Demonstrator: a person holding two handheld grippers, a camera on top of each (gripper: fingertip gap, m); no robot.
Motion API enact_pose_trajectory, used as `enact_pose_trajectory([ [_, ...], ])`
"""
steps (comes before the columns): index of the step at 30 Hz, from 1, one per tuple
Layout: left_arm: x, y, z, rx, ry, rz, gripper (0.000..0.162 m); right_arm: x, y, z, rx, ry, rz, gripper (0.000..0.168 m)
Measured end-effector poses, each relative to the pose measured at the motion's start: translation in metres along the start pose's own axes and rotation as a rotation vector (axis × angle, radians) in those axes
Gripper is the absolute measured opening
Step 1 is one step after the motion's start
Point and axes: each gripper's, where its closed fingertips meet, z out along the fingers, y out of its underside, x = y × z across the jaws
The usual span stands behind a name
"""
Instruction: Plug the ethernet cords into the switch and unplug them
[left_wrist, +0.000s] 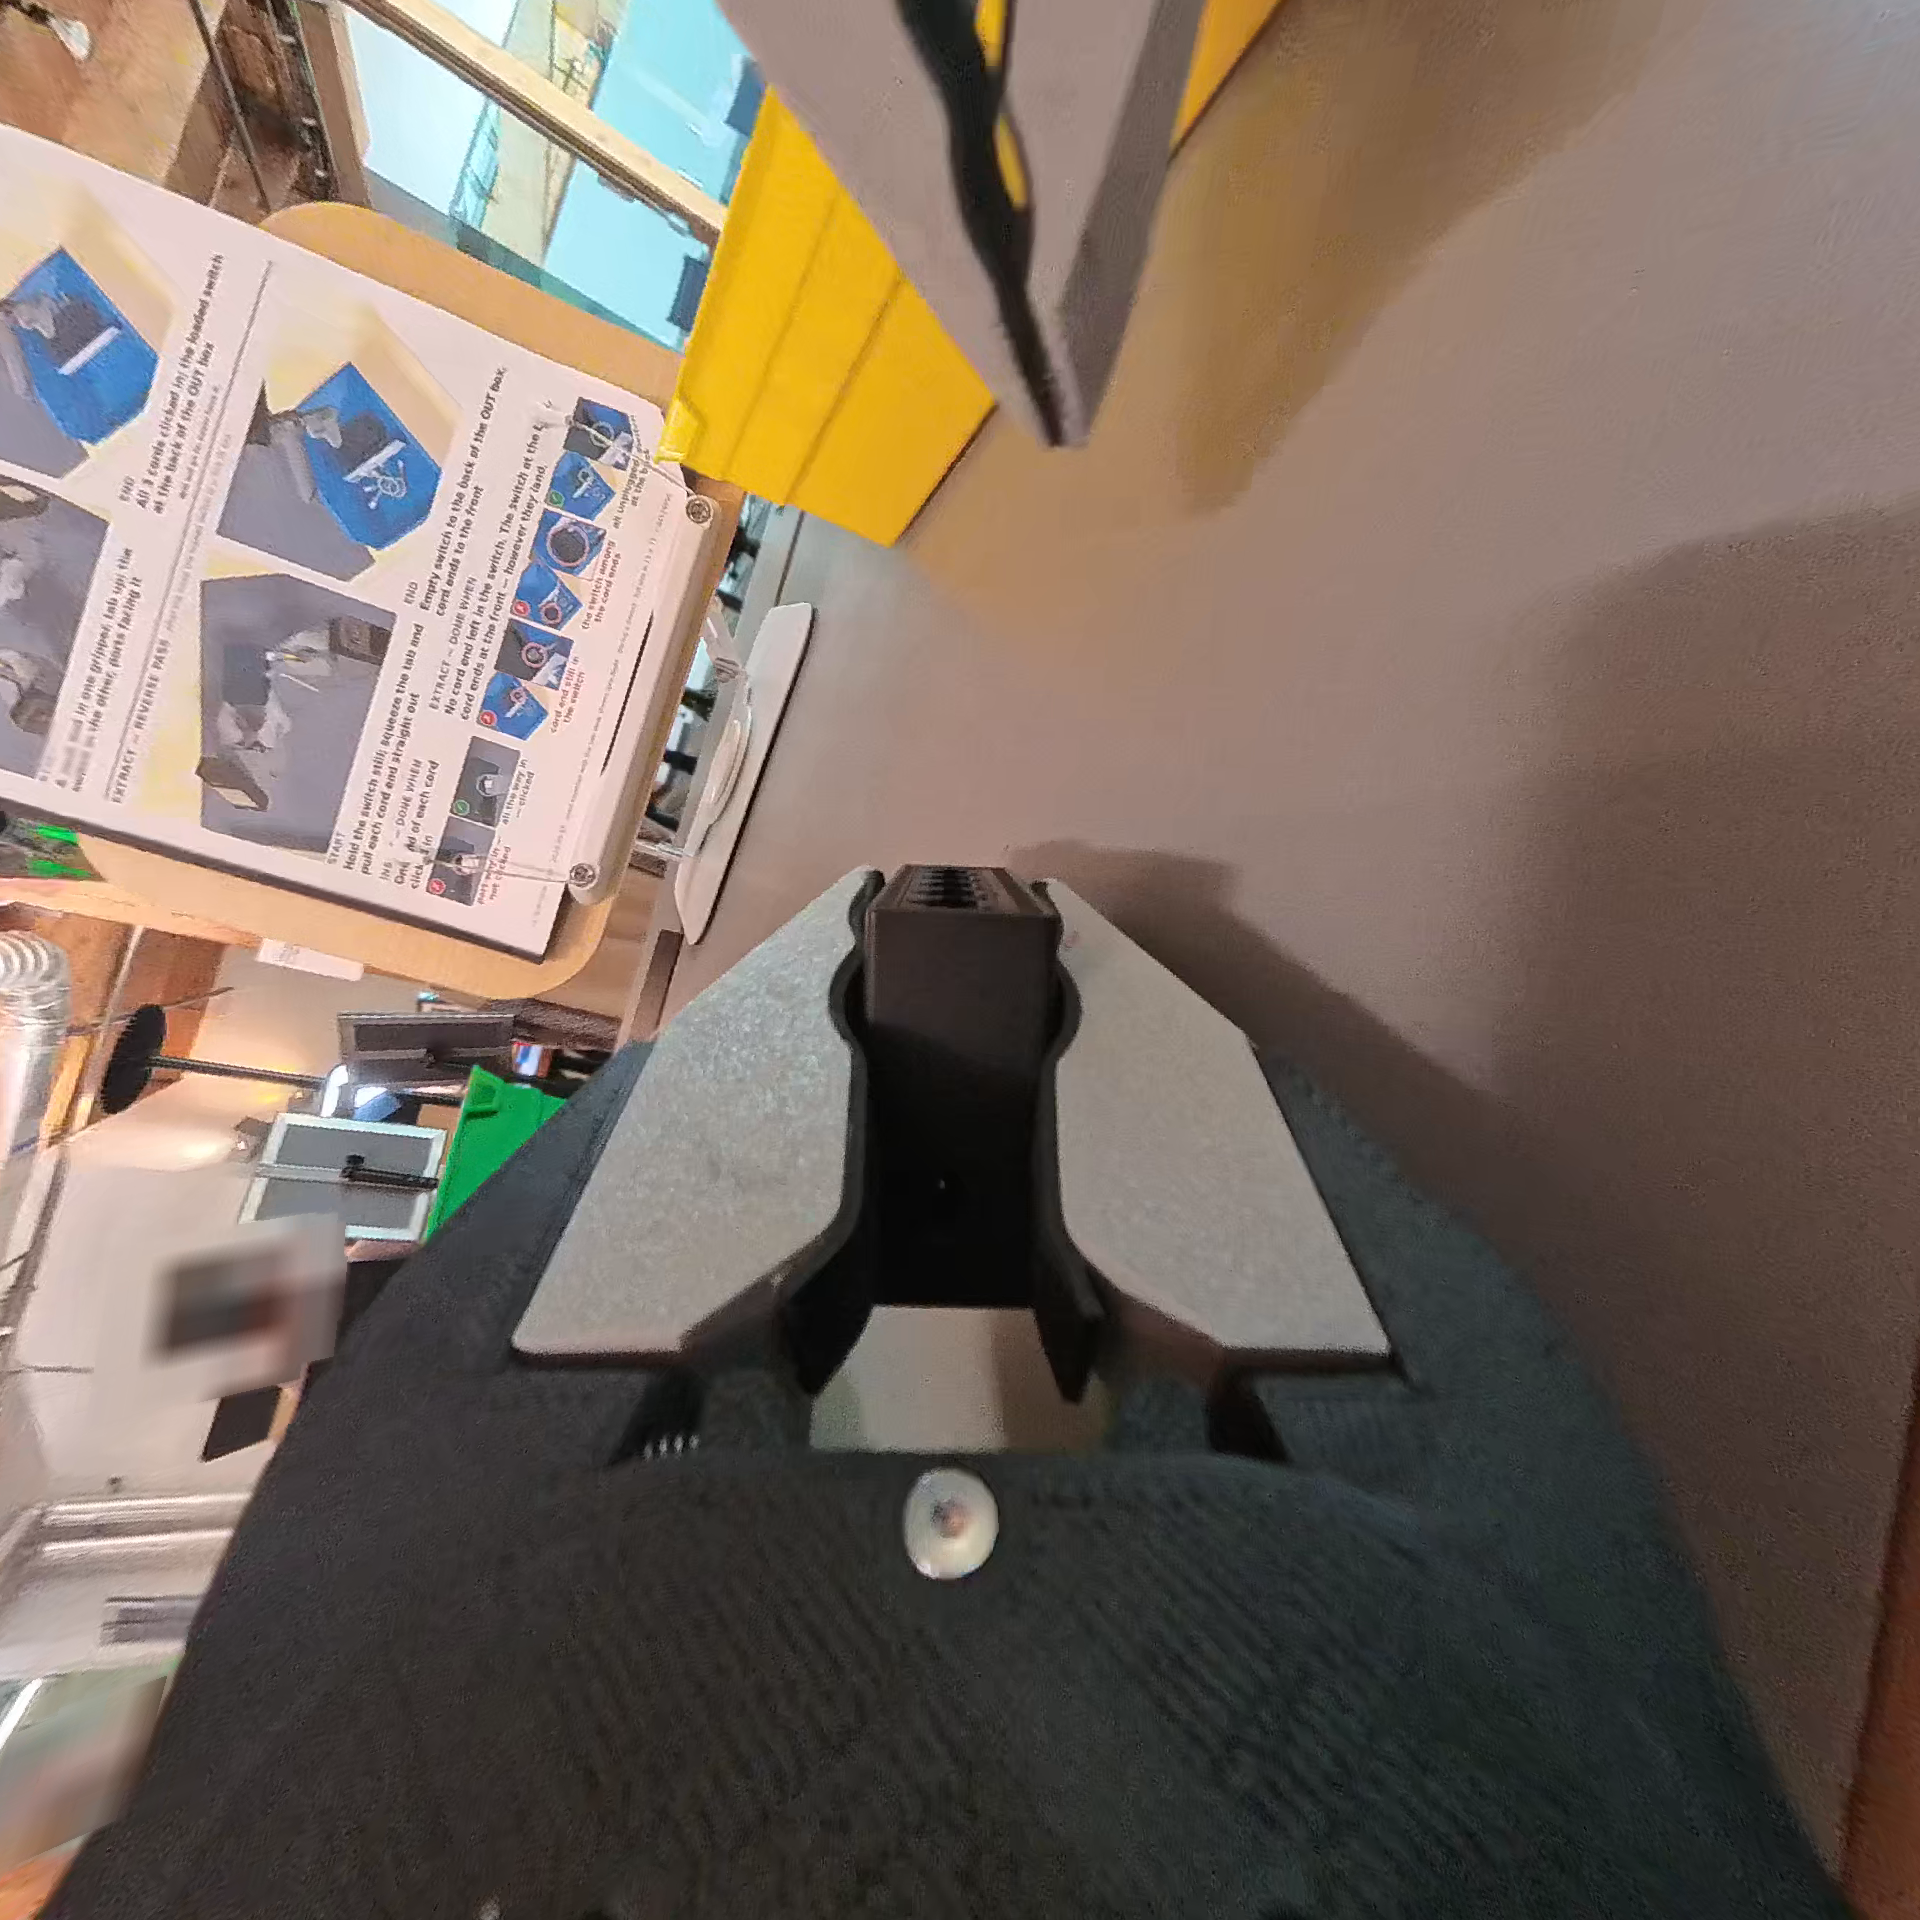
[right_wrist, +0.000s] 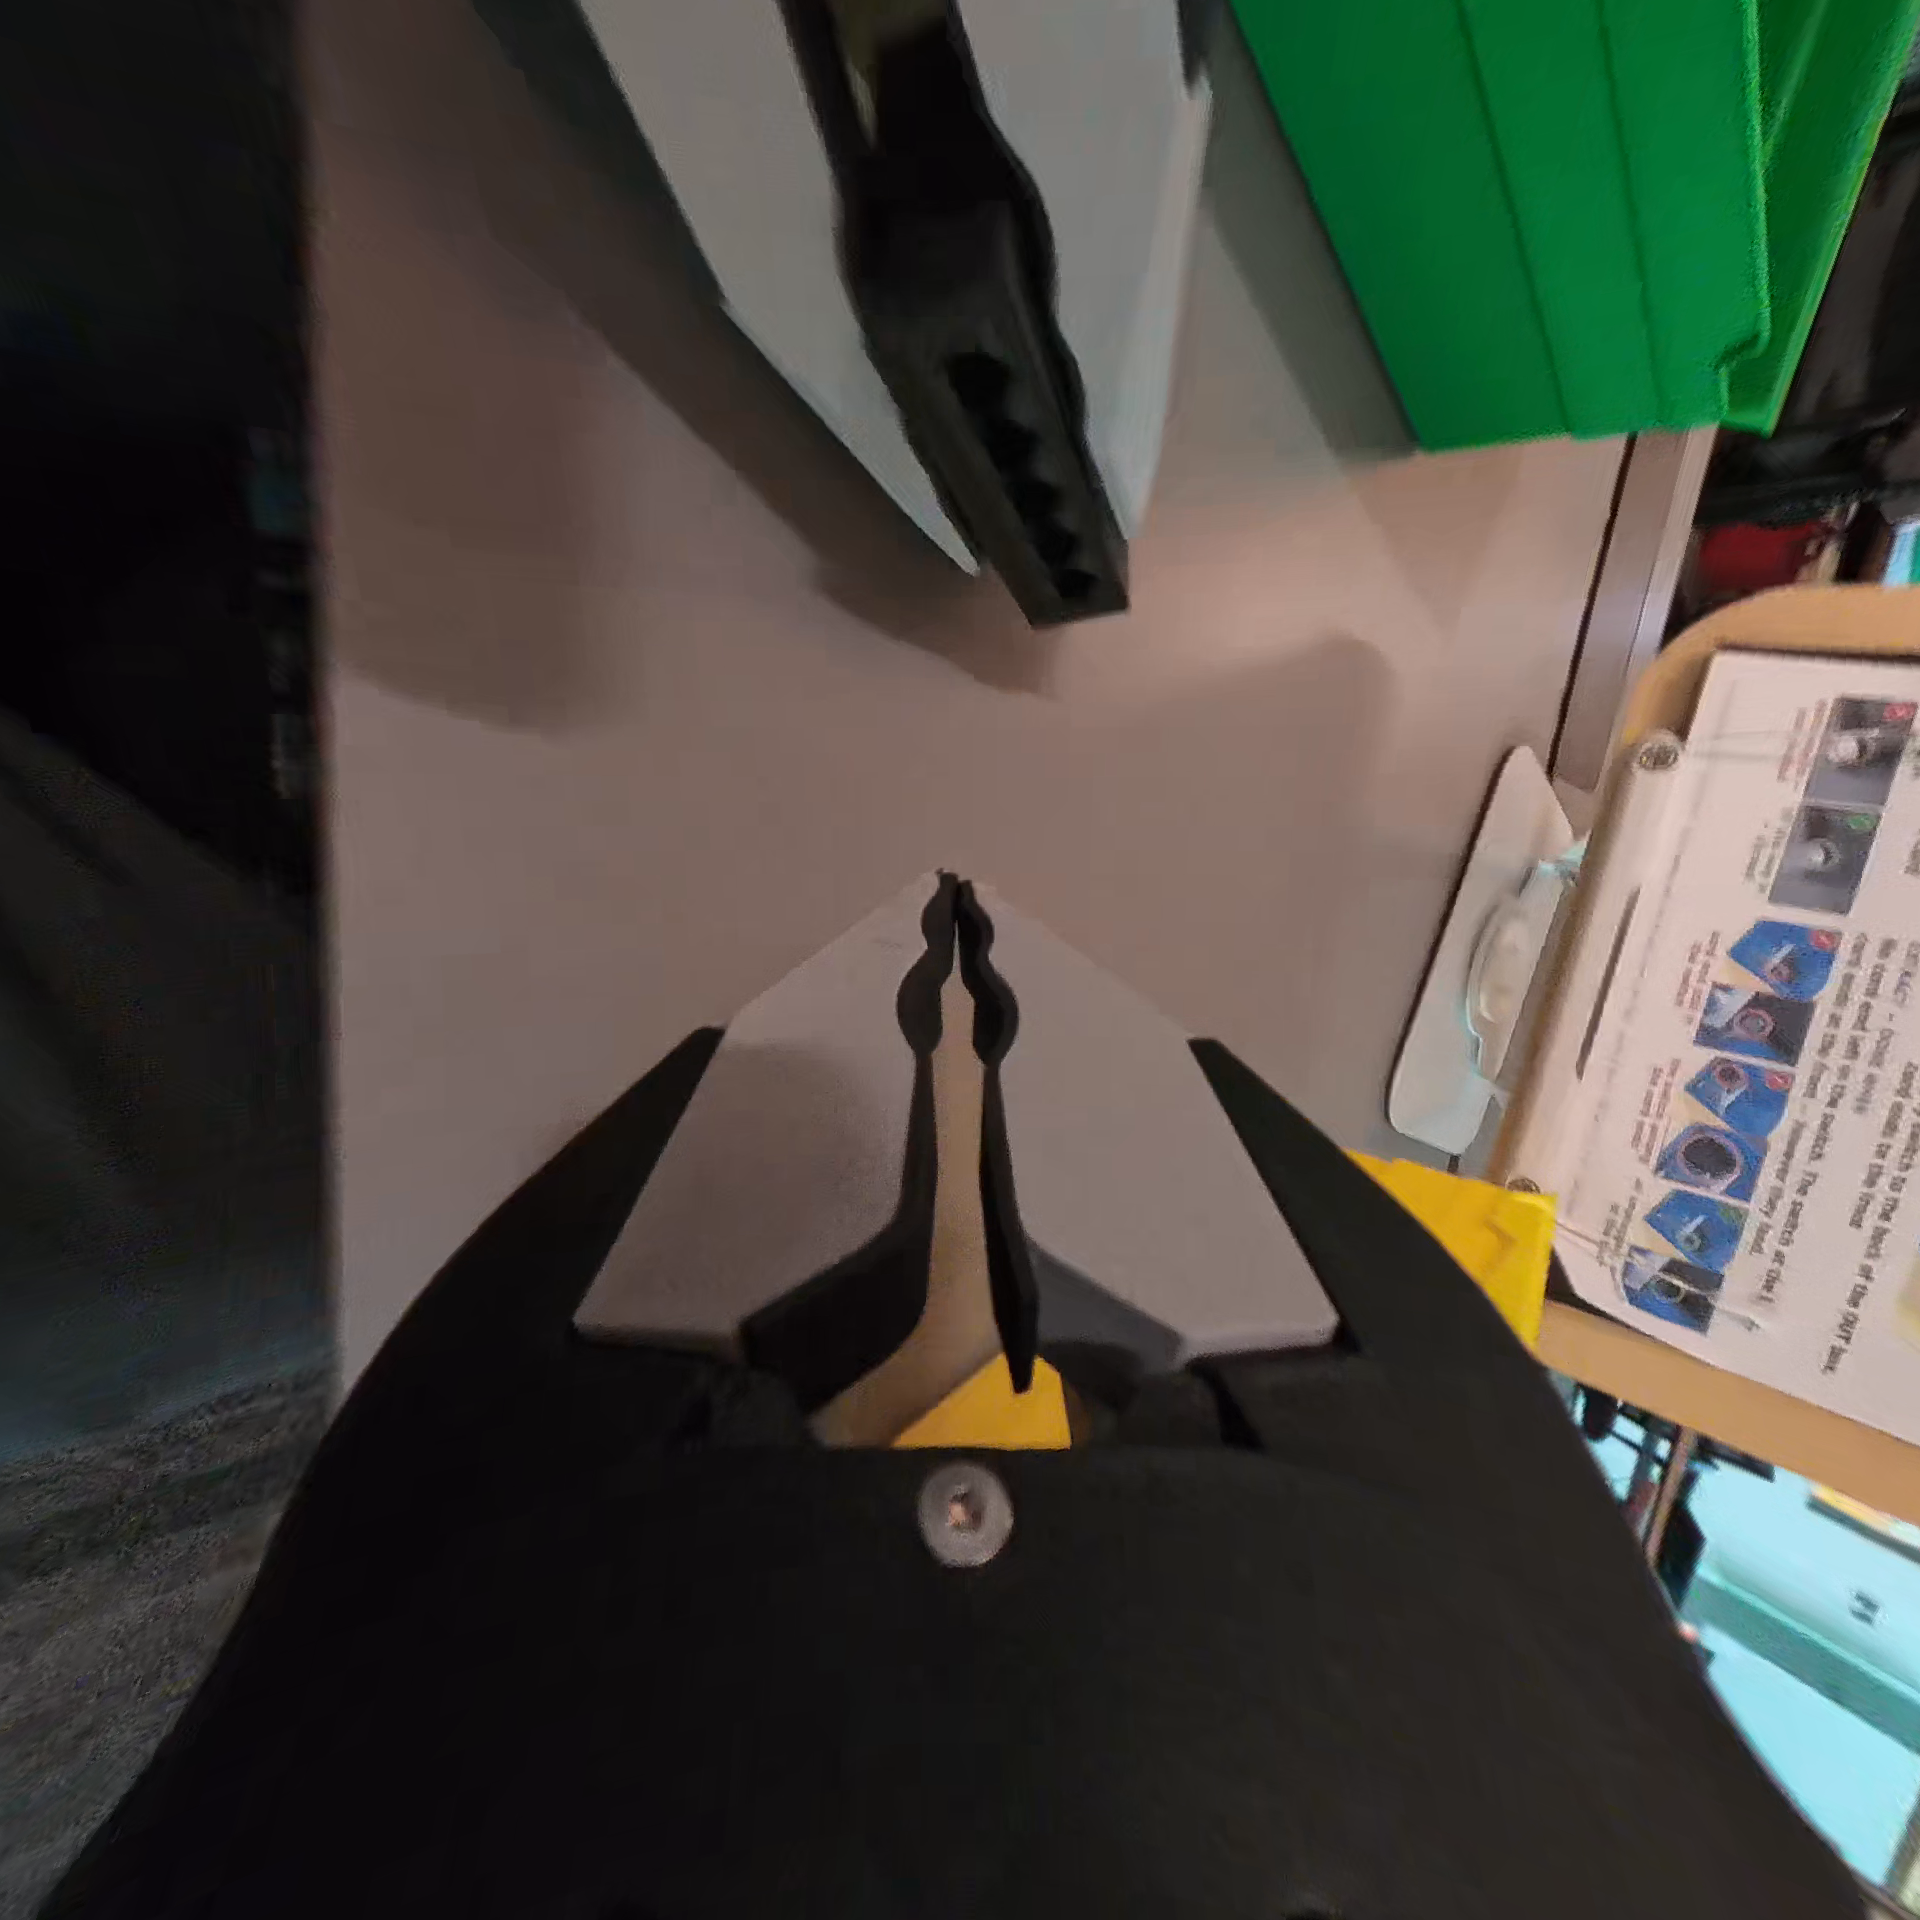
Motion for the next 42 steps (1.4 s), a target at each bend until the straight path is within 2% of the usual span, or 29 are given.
enact_pose_trajectory([
  [5, -0.007, 0.005, 0.0, -0.021, -0.017, -0.042, 0.026, -0.008, -0.008, -0.011, 0.039, 0.06, 0.05, 0.0],
  [11, -0.016, 0.011, -0.001, -0.068, -0.091, -0.006, 0.026, -0.003, 0.011, -0.029, 0.143, 0.119, 0.255, 0.0],
  [19, -0.028, -0.001, -0.009, 0.0, -0.166, 0.016, 0.026, -0.01, 0.03, -0.049, 0.32, 0.192, 0.488, 0.0],
  [23, -0.031, -0.039, -0.033, 0.237, -0.199, 0.043, 0.026, -0.015, 0.011, -0.054, 0.503, 0.082, 0.616, 0.0],
  [25, -0.029, -0.045, -0.038, 0.31, -0.117, -0.051, 0.026, -0.011, -0.004, -0.061, 0.619, 0.023, 0.684, 0.018],
  [27, -0.024, -0.056, -0.046, 0.42, 0.043, -0.24, 0.026, -0.004, -0.017, -0.069, 0.712, 0.021, 0.679, 0.04],
  [30, -0.022, -0.089, -0.074, 0.684, 0.293, -0.512, 0.026, -0.005, -0.035, -0.079, 0.774, 0.054, 0.563, 0.04],
  [34, -0.038, -0.102, -0.092, 0.866, 0.362, -0.696, 0.026, -0.017, -0.061, -0.082, 0.812, 0.053, 0.446, 0.047],
  [39, -0.032, -0.12, -0.099, 0.943, 0.407, -0.72, 0.026, -0.02, -0.079, -0.078, 0.825, 0.051, 0.413, 0.047],
  [41, -0.029, -0.129, -0.102, 0.956, 0.41, -0.702, 0.026, -0.018, -0.084, -0.08, 0.85, 0.072, 0.402, 0.033],
  [42, -0.03, -0.132, -0.104, 0.963, 0.403, -0.704, 0.026, -0.018, -0.086, -0.084, 0.874, 0.066, 0.4, 0.032],
])
